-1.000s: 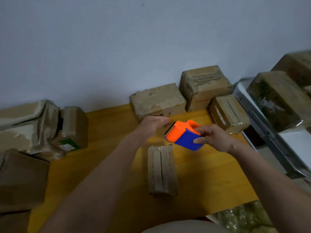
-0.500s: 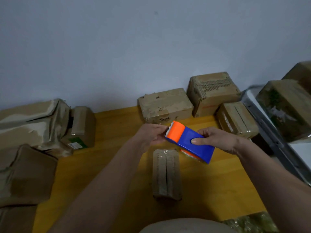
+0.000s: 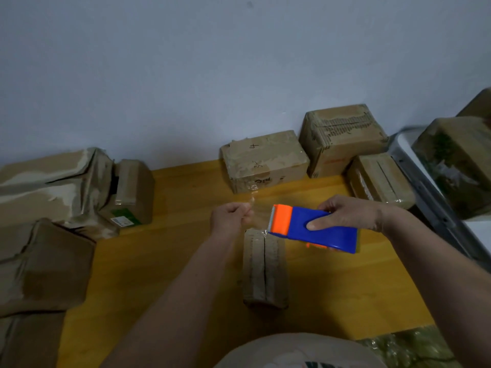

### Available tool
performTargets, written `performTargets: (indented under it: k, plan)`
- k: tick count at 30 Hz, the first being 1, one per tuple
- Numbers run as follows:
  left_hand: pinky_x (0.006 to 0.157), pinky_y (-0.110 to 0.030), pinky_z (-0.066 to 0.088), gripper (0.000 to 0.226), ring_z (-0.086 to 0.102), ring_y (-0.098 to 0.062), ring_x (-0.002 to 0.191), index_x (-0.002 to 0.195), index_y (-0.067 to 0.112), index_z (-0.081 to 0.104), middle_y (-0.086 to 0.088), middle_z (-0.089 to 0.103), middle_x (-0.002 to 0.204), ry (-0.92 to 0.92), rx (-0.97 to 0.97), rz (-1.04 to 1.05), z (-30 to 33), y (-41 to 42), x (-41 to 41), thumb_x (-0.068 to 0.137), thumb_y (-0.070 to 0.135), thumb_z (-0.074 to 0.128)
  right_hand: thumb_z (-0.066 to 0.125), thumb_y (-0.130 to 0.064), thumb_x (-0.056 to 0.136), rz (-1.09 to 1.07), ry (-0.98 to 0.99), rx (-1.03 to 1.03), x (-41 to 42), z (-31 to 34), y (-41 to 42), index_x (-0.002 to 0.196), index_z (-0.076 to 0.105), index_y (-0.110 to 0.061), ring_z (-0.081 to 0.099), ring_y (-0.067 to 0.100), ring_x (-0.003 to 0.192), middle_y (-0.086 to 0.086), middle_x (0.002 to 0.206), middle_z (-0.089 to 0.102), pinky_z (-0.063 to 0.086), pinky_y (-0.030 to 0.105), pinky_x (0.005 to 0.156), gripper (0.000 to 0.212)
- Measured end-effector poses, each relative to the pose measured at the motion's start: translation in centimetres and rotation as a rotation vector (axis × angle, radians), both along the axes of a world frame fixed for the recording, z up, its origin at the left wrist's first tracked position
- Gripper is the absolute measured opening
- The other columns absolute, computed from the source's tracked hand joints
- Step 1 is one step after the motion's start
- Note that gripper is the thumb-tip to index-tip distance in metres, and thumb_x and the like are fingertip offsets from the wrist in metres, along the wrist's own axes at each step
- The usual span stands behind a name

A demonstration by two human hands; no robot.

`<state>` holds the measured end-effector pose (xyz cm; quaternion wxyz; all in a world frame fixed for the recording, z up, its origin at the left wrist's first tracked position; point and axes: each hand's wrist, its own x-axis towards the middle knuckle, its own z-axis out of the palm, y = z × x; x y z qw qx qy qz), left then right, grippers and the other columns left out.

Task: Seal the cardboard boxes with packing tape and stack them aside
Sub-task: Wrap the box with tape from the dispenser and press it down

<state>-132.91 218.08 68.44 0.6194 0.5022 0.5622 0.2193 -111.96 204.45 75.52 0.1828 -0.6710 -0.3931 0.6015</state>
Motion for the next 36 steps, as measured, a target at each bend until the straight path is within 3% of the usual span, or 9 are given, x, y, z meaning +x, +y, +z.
performTargets:
  k: [4,7,10,14,21,26,31,36]
  plan:
    - [0.067,-0.022,0.052,0.014,0.068,-0.010,0.074,0.079,0.024,0.067,0.006,0.069,0.090,0.123,0.025,0.088,-2.1,-1.3,-0.2,0.092,0.018,0.065,0.072,-0.057,0.064,-0.023,-0.137,-0.058,-0.8,-0.6,1.2,0.096,0.067,-0.008,0.071,0.022,0.072,0.008,0.082,0.075,0.057,0.035,0.072,0.059]
    - [0.062,-0.025,0.047,0.021,0.065,-0.014,0.077,0.074,0.028,0.065,0.004,0.070,0.087,0.284,0.200,0.064,-2.8,-2.0,-0.3,0.094,0.021,0.061,0.074,-0.059,0.065,-0.007,-0.263,-0.062,-1.3,-1.4,2.1,0.091,0.066,-0.011,0.070,0.021,0.075,0.005,0.080,0.074,0.057,0.036,0.075,0.055]
    - [0.053,-0.027,0.032,0.025,0.054,-0.014,0.068,0.072,0.027,0.064,0.007,0.061,0.073,0.473,0.343,0.019,-3.2,-2.4,-0.1,0.096,0.026,0.056,0.073,-0.058,0.070,0.019,-0.358,-0.087,-1.6,-1.9,3.3,0.086,0.062,-0.014,0.067,0.018,0.075,0.003,0.080,0.070,0.052,0.030,0.066,0.048]
    - [0.068,-0.036,0.049,0.021,0.060,-0.022,0.080,0.081,0.028,0.071,0.005,0.067,0.083,0.559,0.399,0.003,-4.4,-2.0,0.0,0.096,0.028,0.056,0.072,-0.056,0.073,0.059,-0.429,-0.117,-1.8,-2.3,4.6,0.081,0.058,-0.016,0.063,0.017,0.074,0.003,0.080,0.067,0.046,0.025,0.062,0.044]
    - [0.075,-0.040,0.047,0.026,0.058,-0.024,0.078,0.072,0.026,0.064,0.001,0.063,0.076,0.608,0.414,-0.043,-5.8,-1.5,0.1,0.096,0.029,0.056,0.069,-0.063,0.071,0.147,-0.549,-0.168,-1.9,-3.8,6.2,0.091,0.061,-0.012,0.064,0.022,0.083,0.007,0.087,0.067,0.050,0.032,0.072,0.055]
    - [0.073,-0.039,0.051,0.018,0.060,-0.026,0.085,0.090,0.026,0.074,-0.002,0.069,0.087,0.615,0.384,-0.042,-7.0,-1.9,0.3,0.095,0.032,0.058,0.066,-0.067,0.071,0.183,-0.651,-0.211,-2.0,-4.7,6.6,0.097,0.061,-0.012,0.063,0.024,0.089,0.009,0.094,0.066,0.050,0.035,0.079,0.062]
    - [0.074,-0.037,0.051,0.024,0.060,-0.024,0.092,0.104,0.025,0.074,-0.005,0.068,0.105,0.632,0.320,-0.092,-7.6,-2.2,0.1,0.099,0.033,0.052,0.066,-0.067,0.070,0.175,-0.628,-0.235,-1.9,-5.2,6.8,0.098,0.061,-0.012,0.063,0.025,0.089,0.010,0.095,0.067,0.051,0.035,0.078,0.062]
    - [0.082,-0.038,0.045,0.042,0.058,-0.034,0.112,0.134,0.008,0.046,-0.015,0.062,0.121,0.746,0.071,-0.067,-7.9,-2.2,-0.9,0.102,0.034,0.044,0.068,-0.066,0.069,0.157,-0.596,-0.226,-1.8,-5.4,6.6,0.097,0.062,-0.012,0.064,0.024,0.088,0.009,0.094,0.067,0.052,0.037,0.081,0.061]
